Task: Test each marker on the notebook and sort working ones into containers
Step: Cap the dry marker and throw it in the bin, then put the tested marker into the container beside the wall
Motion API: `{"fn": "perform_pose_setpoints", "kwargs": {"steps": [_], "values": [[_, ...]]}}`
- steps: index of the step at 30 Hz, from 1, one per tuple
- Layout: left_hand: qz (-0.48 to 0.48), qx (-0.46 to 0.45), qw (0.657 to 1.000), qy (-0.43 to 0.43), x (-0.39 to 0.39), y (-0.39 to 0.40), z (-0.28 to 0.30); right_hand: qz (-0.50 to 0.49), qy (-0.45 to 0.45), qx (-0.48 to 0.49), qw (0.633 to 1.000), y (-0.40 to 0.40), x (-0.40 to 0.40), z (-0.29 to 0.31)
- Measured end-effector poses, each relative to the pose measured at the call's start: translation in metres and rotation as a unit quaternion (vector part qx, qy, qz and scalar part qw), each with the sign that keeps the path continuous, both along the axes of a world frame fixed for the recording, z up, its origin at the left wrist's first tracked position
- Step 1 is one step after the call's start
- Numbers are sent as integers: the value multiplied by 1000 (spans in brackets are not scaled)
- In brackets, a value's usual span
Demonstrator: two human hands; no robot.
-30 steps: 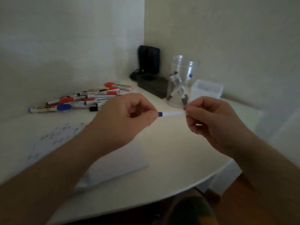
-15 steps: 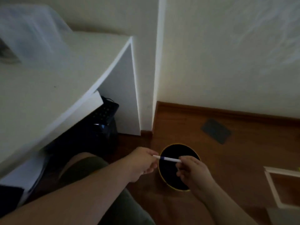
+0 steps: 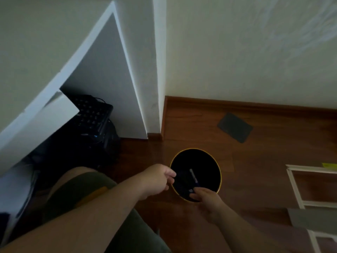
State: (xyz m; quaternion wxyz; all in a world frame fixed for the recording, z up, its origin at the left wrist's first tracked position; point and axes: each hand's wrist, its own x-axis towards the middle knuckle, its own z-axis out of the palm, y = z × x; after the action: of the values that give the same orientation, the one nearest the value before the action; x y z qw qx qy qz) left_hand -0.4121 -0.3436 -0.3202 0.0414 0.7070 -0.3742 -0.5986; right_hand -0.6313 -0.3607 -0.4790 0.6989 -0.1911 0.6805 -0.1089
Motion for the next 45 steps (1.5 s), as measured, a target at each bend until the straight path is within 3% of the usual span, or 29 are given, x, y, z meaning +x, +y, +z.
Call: {"fn": "perform_pose_setpoints", "kwargs": {"steps": [3,7,10,13,16,20,23,26,28,36,39,41,42,45], "values": [[-27,-45,998,-26,15,-4,36,4,-48,-57,997,-15,37,43],[-3,-205,977,-57,37,10,109,31,-182,-175,967,-28,95,165],[4,-330,942,-67,54,40,202,73,-297,-267,914,-18,142,282],[21,-431,893,-127,94,98,285,155,-347,-364,850,17,200,381],[96,-455,863,-198,164,167,326,272,-398,-449,753,59,276,430],[217,-423,807,-350,269,263,321,443,-344,-499,661,117,397,439],[351,-391,752,-397,336,331,294,545,-254,-533,596,158,482,434],[416,-366,702,-447,375,374,267,558,-122,-674,469,175,549,429],[435,-371,691,-442,384,385,254,551,-70,-732,394,179,578,423],[394,-398,690,-458,387,391,237,520,-14,-810,272,198,604,393],[402,-397,693,-448,388,393,236,521,-13,-817,247,199,600,397],[390,-408,684,-463,391,394,235,489,-45,-831,260,197,593,405],[379,-414,677,-476,391,394,235,466,-80,-829,299,197,588,410],[330,-427,669,-511,388,396,238,414,-271,-697,519,199,574,419]]}}
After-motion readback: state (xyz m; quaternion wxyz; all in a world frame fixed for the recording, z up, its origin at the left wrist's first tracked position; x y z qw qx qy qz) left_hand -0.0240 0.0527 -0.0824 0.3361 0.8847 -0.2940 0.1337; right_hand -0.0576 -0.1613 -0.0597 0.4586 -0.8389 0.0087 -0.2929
